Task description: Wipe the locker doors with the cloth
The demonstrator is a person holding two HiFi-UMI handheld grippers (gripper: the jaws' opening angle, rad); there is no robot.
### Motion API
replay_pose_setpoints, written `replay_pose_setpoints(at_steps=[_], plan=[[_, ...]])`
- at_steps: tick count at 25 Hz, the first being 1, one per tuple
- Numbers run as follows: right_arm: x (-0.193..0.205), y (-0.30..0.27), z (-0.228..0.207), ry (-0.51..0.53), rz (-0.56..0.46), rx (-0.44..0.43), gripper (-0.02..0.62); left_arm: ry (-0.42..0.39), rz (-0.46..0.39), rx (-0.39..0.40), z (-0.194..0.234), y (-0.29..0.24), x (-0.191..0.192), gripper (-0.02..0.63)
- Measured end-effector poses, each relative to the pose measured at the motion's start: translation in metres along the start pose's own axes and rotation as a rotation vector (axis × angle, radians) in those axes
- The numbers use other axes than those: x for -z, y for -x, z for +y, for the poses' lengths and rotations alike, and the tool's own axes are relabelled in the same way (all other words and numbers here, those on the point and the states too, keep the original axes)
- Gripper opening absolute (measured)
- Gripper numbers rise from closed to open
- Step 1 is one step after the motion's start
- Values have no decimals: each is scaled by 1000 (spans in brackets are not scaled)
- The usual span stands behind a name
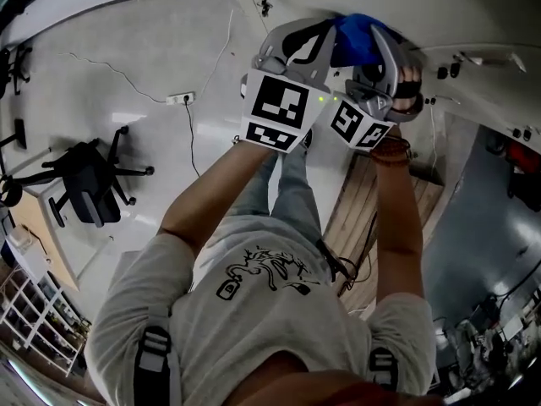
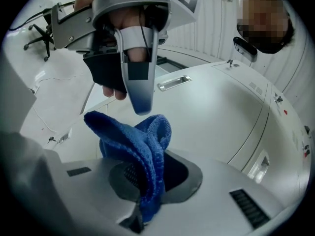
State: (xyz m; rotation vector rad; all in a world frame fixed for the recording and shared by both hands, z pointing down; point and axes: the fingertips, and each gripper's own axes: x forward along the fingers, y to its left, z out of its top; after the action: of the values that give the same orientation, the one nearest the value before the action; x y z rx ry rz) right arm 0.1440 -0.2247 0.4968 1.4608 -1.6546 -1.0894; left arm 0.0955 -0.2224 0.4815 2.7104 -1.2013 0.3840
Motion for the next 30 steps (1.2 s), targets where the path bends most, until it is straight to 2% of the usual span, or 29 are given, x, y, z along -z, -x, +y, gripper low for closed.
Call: replay_pose_setpoints(at_steps=[4, 8, 13, 22, 30], plan=[[19, 5, 5, 15, 30, -21, 29, 9, 18, 14, -8, -8, 12, 2], [24, 10, -8, 39, 51, -39, 29, -6, -2, 34, -20, -9, -5, 2], [2, 12, -55, 58, 49, 5, 29, -30, -69, 43, -24, 7, -55, 2], [-45, 9, -172, 96, -12, 157, 29, -92, -216, 19, -31, 41, -165, 2], [-94, 9, -267, 128, -64, 290, 29, -140, -318, -6, -23, 78, -238, 2]])
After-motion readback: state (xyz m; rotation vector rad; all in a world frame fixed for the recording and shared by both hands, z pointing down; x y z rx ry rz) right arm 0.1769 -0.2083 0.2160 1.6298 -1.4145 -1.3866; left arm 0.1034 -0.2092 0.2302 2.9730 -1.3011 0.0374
